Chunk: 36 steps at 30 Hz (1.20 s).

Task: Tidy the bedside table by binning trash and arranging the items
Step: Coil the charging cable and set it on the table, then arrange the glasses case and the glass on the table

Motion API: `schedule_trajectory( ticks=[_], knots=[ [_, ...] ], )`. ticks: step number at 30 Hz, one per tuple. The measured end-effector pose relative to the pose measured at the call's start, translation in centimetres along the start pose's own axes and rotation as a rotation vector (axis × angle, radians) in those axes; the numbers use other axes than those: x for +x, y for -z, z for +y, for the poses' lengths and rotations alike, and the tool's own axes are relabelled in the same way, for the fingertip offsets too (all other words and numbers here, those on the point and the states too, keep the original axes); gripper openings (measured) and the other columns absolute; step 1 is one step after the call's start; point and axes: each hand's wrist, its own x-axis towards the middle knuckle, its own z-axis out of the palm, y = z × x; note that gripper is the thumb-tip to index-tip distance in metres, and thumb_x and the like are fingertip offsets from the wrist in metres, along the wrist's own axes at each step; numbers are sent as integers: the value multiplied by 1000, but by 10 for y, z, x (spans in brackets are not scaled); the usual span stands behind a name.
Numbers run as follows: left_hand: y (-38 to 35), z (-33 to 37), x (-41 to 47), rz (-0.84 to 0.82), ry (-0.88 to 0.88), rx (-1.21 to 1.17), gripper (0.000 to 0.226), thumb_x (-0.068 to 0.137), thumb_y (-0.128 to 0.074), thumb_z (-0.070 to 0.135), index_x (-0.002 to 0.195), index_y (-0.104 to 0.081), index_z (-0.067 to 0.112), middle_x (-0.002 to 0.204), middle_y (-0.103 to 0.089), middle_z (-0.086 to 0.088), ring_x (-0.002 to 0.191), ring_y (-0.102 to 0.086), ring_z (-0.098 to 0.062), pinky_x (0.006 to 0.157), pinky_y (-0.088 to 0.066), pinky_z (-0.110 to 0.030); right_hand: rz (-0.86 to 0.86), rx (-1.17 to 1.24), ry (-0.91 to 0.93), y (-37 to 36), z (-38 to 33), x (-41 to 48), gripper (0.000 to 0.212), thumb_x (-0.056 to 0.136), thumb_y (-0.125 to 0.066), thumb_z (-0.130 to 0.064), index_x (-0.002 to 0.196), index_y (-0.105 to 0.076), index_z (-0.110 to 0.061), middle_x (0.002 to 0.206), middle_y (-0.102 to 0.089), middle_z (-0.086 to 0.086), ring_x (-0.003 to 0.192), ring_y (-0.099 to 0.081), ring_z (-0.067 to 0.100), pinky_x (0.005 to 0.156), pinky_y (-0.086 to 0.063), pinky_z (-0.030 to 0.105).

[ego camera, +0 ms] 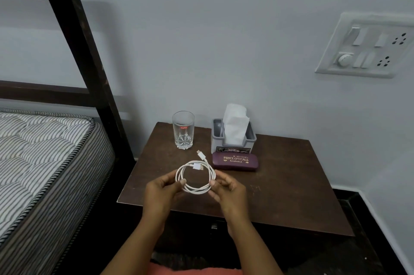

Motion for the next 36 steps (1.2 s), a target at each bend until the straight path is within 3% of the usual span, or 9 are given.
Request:
schedule_trajectory(
  ticks=[4, 10, 15, 23, 27, 31, 33, 35, 36],
  knots=[
    [1, -9, 27, 103, 10, 6, 21, 81, -61, -11, 99, -62, 0, 81, -67, -13, 58, -67, -10, 52, -55, -16, 2, -59, -31, -2, 10, 20, 31, 85, -55, 10, 114, -61, 1, 83, -63, 14, 73, -64, 16, 60, -55, 16],
    [10, -29, 61, 147, 10, 129, 21, 80, -63, -8, 95, -67, 7, 84, -69, -12, 73, -65, -20, 54, -55, -17, 20, -117, -129, -8, 31, 50, 29, 85, -55, 12, 113, -60, 6, 75, -61, 11, 64, -63, 10, 55, -54, 14],
    [26, -45, 82, 220, -1, 381, 25, 77, -70, 2, 97, -73, 17, 84, -75, -4, 81, -70, -21, 86, -56, -45, 15, -216, -166, -21, 46, 64, 24, 84, -56, 11, 108, -61, 8, 69, -60, 7, 65, -59, 13, 54, -53, 11],
    [28, -47, 87, 282, 11, 553, 30, 77, -72, 8, 107, -70, 11, 98, -73, -10, 87, -66, -21, 87, -51, -32, 54, -282, -150, -23, 50, 73, 20, 82, -62, 5, 102, -64, 5, 70, -63, 5, 58, -61, 9, 51, -52, 13],
    [14, -33, 79, 378, -204, 664, 38, 81, -64, 6, 118, -62, 11, 116, -59, -15, 104, -59, -28, 100, -44, -38, 428, -345, 87, 1, 30, 78, 10, 81, -68, -11, 87, -70, -3, 65, -65, 5, 43, -59, 2, 51, -51, 22],
    [-32, -27, 64, 165, -332, 582, 45, 83, -50, -11, 120, -62, 12, 117, -56, -7, 101, -54, -17, 85, -37, -10, 841, -387, 339, 44, 12, 82, 9, 82, -65, -10, 89, -64, -4, 92, -63, 17, 79, -60, 29, 79, -49, 39],
    [-55, -40, 66, -14, -278, 538, 49, 86, -48, -9, 131, -53, 12, 128, -52, -4, 116, -53, -22, 101, -42, -24, 844, -371, 260, 62, 13, 85, 28, 84, -62, -8, 111, -58, -1, 114, -55, 20, 96, -58, 30, 93, -45, 41],
    [-72, -55, 70, -162, -196, 466, 59, 88, -51, 0, 143, -35, 13, 140, -41, 0, 133, -41, -23, 110, -36, -45, 736, -416, 150, 74, 15, 88, 47, 87, -59, -10, 132, -45, -4, 133, -48, 16, 116, -52, 28, 105, -38, 42],
    [-78, -62, 73, -206, -157, 441, 65, 88, -52, 5, 147, -27, 14, 146, -34, 0, 138, -34, -21, 112, -33, -47, 669, -455, 123, 78, 16, 89, 53, 89, -56, -10, 138, -38, -7, 139, -45, 13, 122, -47, 26, 108, -35, 42]
  ],
)
